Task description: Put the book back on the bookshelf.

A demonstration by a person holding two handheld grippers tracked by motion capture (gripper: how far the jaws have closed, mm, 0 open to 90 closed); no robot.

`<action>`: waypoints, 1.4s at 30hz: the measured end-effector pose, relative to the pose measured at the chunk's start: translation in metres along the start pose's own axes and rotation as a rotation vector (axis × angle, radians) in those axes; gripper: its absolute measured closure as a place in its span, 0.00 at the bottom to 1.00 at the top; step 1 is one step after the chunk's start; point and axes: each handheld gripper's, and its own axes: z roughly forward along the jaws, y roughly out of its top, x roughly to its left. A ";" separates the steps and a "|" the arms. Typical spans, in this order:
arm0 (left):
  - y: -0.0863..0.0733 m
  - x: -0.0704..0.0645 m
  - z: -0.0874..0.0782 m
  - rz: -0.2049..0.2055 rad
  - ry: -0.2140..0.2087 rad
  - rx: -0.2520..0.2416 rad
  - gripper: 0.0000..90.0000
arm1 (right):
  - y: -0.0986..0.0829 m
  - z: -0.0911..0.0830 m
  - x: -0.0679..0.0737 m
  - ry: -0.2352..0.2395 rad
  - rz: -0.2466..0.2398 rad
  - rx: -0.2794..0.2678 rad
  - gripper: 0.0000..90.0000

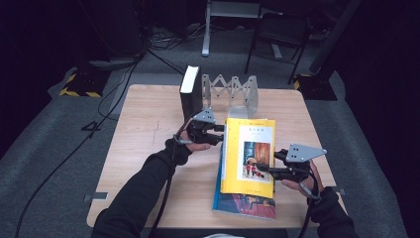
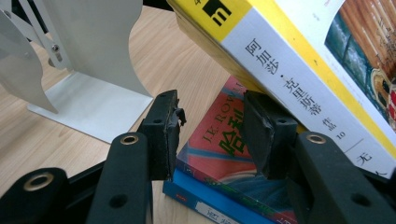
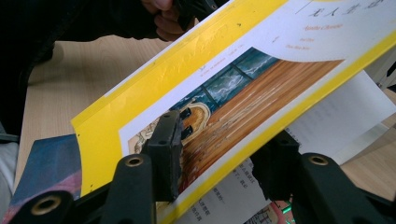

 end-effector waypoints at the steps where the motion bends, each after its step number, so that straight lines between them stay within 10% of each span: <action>1: 0.001 0.000 0.000 0.007 0.005 0.000 0.63 | 0.000 0.001 0.000 -0.012 0.003 0.002 0.70; 16: 0.050 -0.018 -0.019 0.107 0.091 -0.034 0.64 | 0.003 -0.012 0.000 -0.243 -0.049 -0.135 0.95; 28: 0.046 -0.046 -0.019 0.121 0.088 -0.075 0.54 | -0.010 -0.030 0.026 -0.259 -0.125 -0.128 0.96; 37: 0.023 -0.071 -0.007 0.114 0.178 0.016 0.43 | -0.017 -0.039 0.034 -0.242 -0.131 -0.116 0.96; 42: 0.006 -0.076 -0.005 0.104 0.159 0.042 0.41 | -0.019 -0.041 0.037 -0.238 -0.132 -0.112 0.96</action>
